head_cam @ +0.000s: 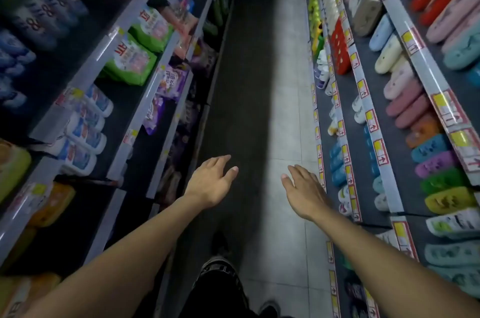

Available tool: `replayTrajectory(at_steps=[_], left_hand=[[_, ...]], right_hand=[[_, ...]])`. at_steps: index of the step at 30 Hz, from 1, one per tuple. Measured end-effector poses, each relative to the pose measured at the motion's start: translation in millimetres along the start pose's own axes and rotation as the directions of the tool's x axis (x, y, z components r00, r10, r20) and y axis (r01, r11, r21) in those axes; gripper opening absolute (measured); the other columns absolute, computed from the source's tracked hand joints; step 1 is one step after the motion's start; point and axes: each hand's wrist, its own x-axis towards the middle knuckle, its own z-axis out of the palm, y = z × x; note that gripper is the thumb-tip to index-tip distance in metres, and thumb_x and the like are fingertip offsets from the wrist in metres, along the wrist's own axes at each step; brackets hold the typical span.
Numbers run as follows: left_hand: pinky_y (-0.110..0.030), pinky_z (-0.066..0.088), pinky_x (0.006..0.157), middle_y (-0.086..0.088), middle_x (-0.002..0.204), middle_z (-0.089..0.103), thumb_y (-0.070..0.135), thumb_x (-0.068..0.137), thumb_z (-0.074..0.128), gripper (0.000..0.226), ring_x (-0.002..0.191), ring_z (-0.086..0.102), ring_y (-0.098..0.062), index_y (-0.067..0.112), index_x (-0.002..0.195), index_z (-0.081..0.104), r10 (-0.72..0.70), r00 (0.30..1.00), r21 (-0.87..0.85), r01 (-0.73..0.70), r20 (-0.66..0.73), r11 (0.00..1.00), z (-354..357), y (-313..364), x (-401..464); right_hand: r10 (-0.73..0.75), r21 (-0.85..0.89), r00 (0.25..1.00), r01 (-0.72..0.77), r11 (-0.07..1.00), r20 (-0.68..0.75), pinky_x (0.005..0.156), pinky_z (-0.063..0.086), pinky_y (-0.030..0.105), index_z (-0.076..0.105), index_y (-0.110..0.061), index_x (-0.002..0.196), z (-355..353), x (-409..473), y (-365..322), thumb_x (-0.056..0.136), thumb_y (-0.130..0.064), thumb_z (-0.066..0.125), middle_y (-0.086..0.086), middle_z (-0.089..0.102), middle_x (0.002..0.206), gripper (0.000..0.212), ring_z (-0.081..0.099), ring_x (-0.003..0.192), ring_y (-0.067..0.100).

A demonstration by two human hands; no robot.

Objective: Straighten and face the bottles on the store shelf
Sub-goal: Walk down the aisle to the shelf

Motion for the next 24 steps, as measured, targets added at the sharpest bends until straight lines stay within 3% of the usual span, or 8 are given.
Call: replayTrajectory(at_steps=[12, 24], left_hand=[[-0.038, 0.022, 0.119, 0.003, 0.161, 0.033, 0.058, 0.102, 0.03, 0.063, 0.15, 0.024, -0.018, 0.027, 0.156, 0.031, -0.03, 0.997, -0.039, 0.033, 0.068, 0.999, -81.1, -32.5, 206.8], [-0.04, 0.026, 0.119, 0.002, 0.16, 0.036, 0.059, 0.1, 0.029, 0.065, 0.149, 0.027, -0.019, 0.025, 0.155, 0.033, 0.038, 0.989, 0.001, -0.038, 0.145, 0.999, -155.5, -31.5, 414.4]], right_hand=[[0.024, -0.061, 1.0, -0.023, 0.998, 0.015, 0.123, 0.019, 0.04, 0.027, -0.026, 0.159, -45.4, 196.2, -79.0, 0.102, -0.057, 0.02, -0.005, 0.022, 0.167, 0.065, 0.019, 0.153, 0.02], [0.105, -0.097, 0.994, -0.107, 0.99, -0.027, 0.123, 0.022, 0.043, 0.027, -0.024, 0.159, -111.5, 379.2, -142.3, 0.103, -0.057, 0.018, -0.003, 0.023, 0.167, 0.065, 0.021, 0.152, 0.023]])
